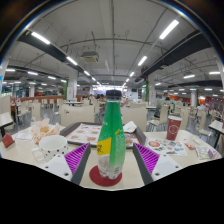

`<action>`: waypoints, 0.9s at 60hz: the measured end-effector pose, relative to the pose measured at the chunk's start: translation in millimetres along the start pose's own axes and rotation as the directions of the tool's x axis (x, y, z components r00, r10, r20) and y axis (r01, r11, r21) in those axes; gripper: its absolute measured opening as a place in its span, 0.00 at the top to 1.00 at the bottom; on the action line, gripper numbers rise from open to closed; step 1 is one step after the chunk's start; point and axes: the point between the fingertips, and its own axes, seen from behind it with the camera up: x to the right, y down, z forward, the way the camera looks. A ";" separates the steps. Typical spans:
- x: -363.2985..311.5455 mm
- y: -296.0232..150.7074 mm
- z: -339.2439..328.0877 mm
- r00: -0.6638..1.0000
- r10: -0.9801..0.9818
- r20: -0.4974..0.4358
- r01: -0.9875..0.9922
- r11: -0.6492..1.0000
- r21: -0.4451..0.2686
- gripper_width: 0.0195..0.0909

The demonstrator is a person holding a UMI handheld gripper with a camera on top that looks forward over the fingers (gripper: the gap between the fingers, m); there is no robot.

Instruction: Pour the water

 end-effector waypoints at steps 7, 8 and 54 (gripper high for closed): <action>13.0 -10.9 -22.3 1.000 0.013 -0.006 -0.013 1.000 -0.007 0.10; 16.7 -15.3 -25.4 1.000 0.012 -0.008 -0.012 1.000 -0.003 0.09; 5.1 -25.9 -304.7 1.000 0.010 0.008 -0.010 1.000 -0.004 0.08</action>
